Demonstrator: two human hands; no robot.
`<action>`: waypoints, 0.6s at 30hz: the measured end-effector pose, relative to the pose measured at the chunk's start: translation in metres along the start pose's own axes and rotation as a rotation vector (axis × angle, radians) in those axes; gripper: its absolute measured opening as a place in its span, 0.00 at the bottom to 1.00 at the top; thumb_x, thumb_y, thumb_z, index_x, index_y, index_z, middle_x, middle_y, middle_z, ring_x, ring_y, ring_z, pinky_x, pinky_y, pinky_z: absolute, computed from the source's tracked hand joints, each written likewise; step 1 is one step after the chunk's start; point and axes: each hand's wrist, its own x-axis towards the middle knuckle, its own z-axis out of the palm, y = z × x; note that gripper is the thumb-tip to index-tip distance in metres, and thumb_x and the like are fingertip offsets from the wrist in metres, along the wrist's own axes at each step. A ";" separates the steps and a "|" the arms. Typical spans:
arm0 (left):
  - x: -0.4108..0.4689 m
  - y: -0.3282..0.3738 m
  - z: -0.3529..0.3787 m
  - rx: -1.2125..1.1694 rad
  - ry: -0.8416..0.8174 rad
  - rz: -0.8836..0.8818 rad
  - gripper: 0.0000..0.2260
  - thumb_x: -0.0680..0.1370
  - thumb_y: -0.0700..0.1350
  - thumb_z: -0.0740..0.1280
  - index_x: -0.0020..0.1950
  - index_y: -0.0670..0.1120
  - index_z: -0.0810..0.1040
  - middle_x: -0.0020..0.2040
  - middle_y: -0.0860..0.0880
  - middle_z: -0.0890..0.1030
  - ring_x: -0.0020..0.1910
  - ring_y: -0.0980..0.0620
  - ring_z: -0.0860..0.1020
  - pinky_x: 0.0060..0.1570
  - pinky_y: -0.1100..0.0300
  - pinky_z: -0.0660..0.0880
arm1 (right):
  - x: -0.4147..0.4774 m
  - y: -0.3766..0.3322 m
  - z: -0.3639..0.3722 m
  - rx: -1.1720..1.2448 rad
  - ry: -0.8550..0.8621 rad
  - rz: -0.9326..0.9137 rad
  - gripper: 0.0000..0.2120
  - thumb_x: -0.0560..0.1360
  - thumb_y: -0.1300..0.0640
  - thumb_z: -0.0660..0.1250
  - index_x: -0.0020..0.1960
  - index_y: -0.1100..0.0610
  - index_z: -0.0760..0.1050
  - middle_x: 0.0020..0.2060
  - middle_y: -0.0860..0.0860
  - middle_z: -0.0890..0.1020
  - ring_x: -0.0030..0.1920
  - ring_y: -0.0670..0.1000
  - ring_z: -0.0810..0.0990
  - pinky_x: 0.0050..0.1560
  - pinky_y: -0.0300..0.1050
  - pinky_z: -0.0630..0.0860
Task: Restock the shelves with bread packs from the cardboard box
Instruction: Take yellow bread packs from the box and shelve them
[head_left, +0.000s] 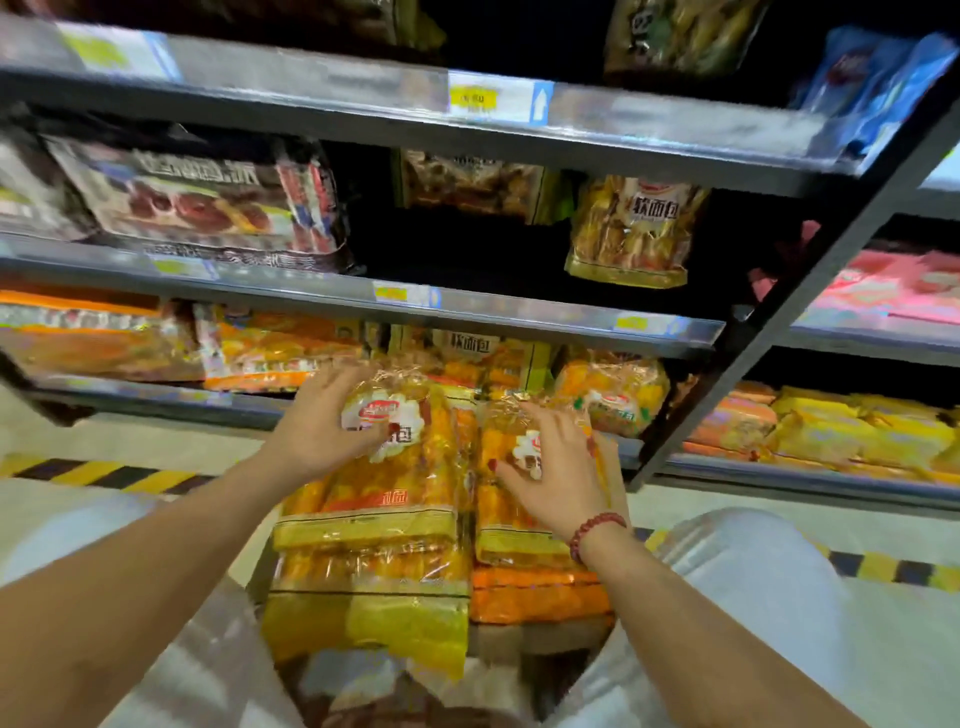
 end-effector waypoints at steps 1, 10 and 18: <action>-0.006 -0.005 0.001 -0.015 -0.002 -0.030 0.31 0.73 0.51 0.74 0.74 0.49 0.68 0.72 0.43 0.68 0.72 0.43 0.63 0.68 0.49 0.63 | -0.001 -0.003 0.006 0.035 -0.027 -0.003 0.32 0.72 0.45 0.70 0.72 0.48 0.61 0.66 0.50 0.67 0.68 0.52 0.65 0.66 0.45 0.65; -0.042 -0.059 0.031 -0.408 0.063 -0.396 0.35 0.72 0.52 0.76 0.75 0.52 0.65 0.69 0.43 0.70 0.70 0.43 0.68 0.64 0.50 0.69 | -0.002 -0.030 0.066 0.332 -0.235 0.209 0.37 0.71 0.44 0.71 0.74 0.49 0.58 0.71 0.50 0.64 0.69 0.52 0.65 0.68 0.50 0.67; -0.048 -0.063 0.048 -0.631 0.032 -0.358 0.41 0.72 0.44 0.76 0.78 0.56 0.56 0.70 0.49 0.71 0.66 0.47 0.73 0.64 0.44 0.73 | -0.004 -0.050 0.097 0.688 -0.218 0.349 0.44 0.71 0.51 0.73 0.77 0.49 0.49 0.74 0.46 0.61 0.71 0.47 0.62 0.67 0.44 0.63</action>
